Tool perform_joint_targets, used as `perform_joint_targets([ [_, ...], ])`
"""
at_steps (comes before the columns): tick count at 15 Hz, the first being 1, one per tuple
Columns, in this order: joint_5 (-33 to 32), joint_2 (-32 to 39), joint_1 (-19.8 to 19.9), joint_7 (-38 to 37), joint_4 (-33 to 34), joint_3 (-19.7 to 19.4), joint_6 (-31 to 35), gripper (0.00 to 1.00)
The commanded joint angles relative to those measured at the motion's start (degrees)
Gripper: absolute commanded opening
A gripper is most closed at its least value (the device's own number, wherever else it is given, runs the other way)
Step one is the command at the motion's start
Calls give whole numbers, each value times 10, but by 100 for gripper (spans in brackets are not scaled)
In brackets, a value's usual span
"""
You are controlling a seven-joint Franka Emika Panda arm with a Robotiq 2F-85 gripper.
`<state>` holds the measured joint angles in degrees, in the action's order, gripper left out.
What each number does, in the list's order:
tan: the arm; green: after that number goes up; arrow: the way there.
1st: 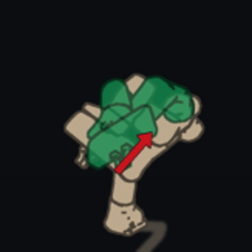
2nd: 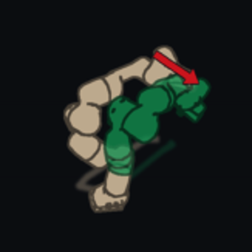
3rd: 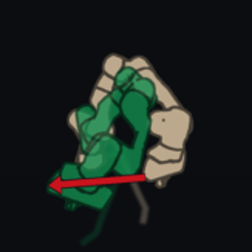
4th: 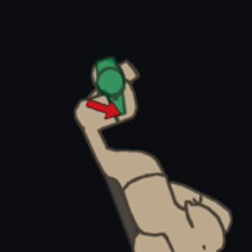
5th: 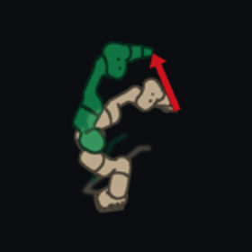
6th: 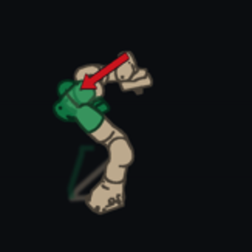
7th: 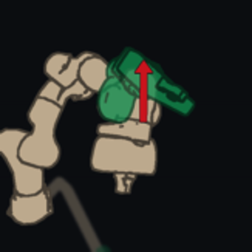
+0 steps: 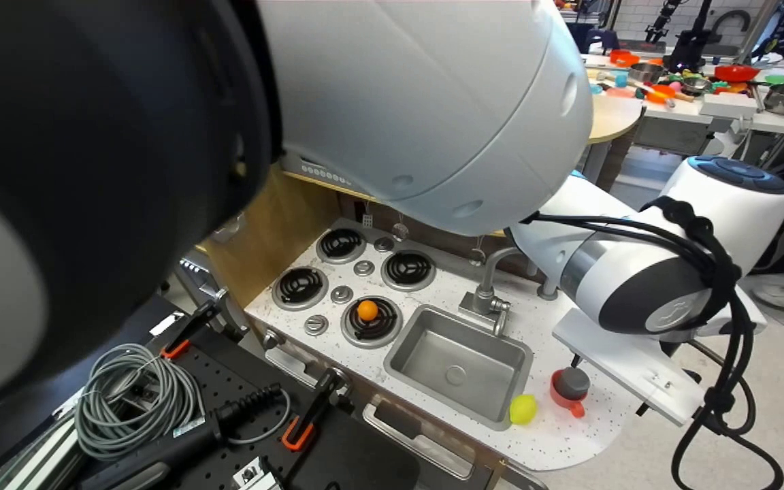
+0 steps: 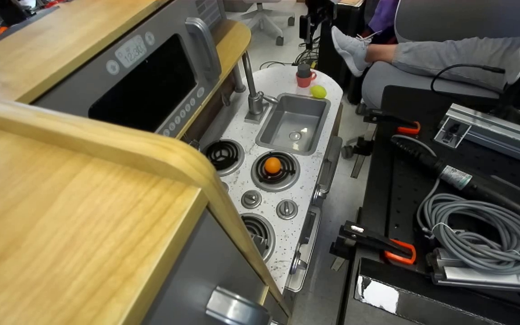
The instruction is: Remove the grey cup from the orange cup.
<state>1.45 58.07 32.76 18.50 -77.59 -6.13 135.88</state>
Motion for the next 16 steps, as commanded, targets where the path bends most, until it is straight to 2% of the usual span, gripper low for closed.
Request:
perform_joint_targets([
  [1,5,46,3,12,64,7,-5,100],
  [9,2,100,0,33,123,17,2,100],
  [16,3,123,1,72,144,38,-5,100],
])
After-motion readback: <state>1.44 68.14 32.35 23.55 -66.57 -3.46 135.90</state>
